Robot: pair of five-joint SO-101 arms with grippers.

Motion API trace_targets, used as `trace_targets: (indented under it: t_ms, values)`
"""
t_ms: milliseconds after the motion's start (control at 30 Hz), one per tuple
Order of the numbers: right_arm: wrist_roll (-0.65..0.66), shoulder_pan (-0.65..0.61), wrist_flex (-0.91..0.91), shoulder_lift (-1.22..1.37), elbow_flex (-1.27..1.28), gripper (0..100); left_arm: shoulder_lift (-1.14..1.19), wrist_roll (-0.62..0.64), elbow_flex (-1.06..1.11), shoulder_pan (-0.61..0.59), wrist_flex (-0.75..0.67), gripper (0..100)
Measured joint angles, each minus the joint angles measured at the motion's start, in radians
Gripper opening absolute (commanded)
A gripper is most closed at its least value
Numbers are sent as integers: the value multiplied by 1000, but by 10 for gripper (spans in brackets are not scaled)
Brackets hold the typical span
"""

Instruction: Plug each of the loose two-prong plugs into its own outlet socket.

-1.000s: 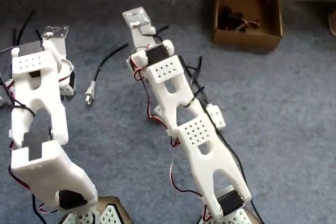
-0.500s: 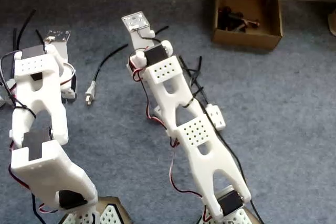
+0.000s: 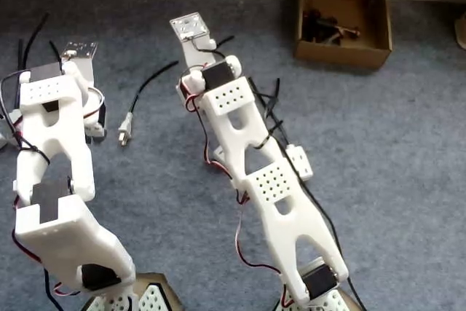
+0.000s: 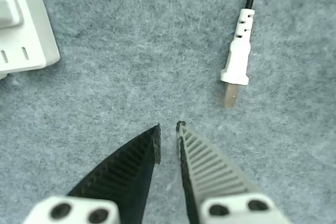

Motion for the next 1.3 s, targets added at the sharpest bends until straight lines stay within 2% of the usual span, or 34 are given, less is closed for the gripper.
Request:
trace_targets:
  t_ms: [200,367,600,1033,1167,1300]
  values:
    - [0,-28,32,0,0,127,0,0,0,0,0,63]
    - [77,-78,66,-12,0,127,0,0,0,0,0,63]
    - [97,-77,132,-184,0,127,0,0,0,0,0,63]
    - [97,132,137,-296,-3,127,0,0,0,0,0,63]
    - [97,209,83,-278,-5,127,0,0,0,0,0,63]
    - [97,222,8,-192,-6,127,0,0,0,0,0,63]
